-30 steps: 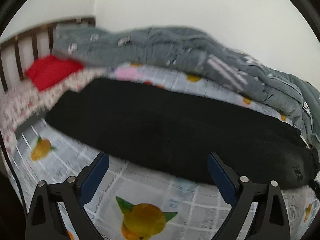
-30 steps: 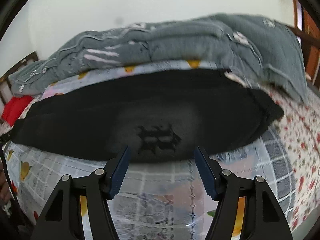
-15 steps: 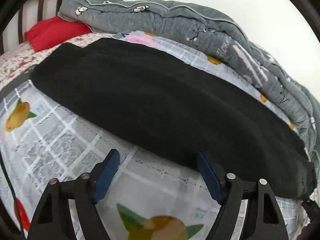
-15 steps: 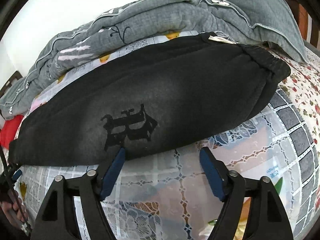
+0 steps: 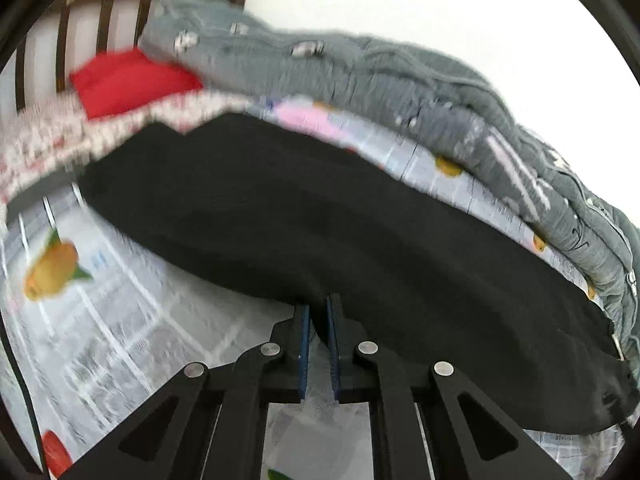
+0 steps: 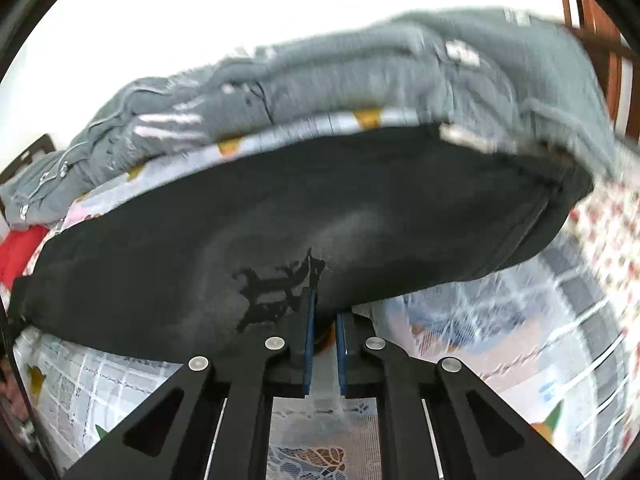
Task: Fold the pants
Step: 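Lower both grippers onto the sweatpants waistband edge and close them, then lift the waistband with both grippers, exposing the white lining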
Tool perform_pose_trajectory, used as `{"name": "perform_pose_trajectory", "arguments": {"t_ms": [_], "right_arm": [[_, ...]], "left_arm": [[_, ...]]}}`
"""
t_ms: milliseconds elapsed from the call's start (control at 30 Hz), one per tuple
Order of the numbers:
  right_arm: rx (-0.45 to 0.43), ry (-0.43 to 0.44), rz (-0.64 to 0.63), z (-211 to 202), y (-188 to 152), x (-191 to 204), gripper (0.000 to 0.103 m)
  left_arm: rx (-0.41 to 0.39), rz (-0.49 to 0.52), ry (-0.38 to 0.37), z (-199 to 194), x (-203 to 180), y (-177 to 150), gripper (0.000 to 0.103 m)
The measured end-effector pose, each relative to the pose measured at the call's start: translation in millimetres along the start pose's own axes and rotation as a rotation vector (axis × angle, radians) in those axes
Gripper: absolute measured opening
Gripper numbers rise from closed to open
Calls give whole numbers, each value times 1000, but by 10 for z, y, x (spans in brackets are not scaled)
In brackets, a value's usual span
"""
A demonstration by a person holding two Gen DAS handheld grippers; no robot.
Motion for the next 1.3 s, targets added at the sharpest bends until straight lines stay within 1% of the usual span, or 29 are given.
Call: {"name": "perform_pose_trajectory", "arguments": {"t_ms": [33, 100, 167, 233, 367, 467, 533, 633, 767, 800, 900, 1033, 1100, 1200, 1300], "right_arm": [[-34, -6, -21, -61, 45, 48, 9], [-51, -4, -33, -87, 132, 92, 8], [-57, 28, -14, -72, 275, 101, 8], [-67, 71, 11, -56, 447, 95, 7], [-102, 96, -8, 11, 776, 182, 7], [-122, 85, -36, 138, 979, 281, 7], [-116, 82, -42, 279, 1056, 331, 7], [-77, 75, -52, 506, 1046, 401, 7], [-30, 38, -75, 767, 974, 478, 7], [-20, 32, -78, 831, 967, 498, 7], [0, 38, -62, 899, 962, 498, 7], [-22, 107, 23, 867, 1158, 416, 7], [-35, 121, 46, 877, 1257, 405, 7], [-41, 129, 76, 959, 1423, 404, 6], [-60, 111, 65, 1042, 1566, 443, 6]], "left_arm": [[-22, 4, 0, -33, -34, 46, 9], [-51, -12, -15, -76, -77, 144, 9], [-83, -26, -49, -116, -132, 274, 9], [-117, 0, -42, -144, -199, 368, 9], [-151, -36, -59, -53, -322, 556, 9], [-147, -6, -36, 114, -437, 591, 9], [-135, 20, -29, 232, -484, 586, 9], [-96, 22, -32, 410, -532, 565, 9], [-62, 108, 6, 561, -645, 517, 8], [-60, 115, 5, 575, -662, 516, 8], [-50, 103, -16, 608, -645, 582, 8], [-42, 38, -65, 670, -605, 804, 8], [-47, 25, -66, 709, -622, 895, 9], [-55, 33, -50, 822, -695, 1051, 9], [-60, 57, -38, 978, -782, 1169, 9]]}}
Point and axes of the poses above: each gripper's, at about its wrist camera, not at the fingertips, and z roughly the way its jaws point, x to its left, y to its top, the point moved 3 cm from there along z, roughly the way its jaws point, and after that the axes turned 4 degrees about -y, right-handed, at the moved point
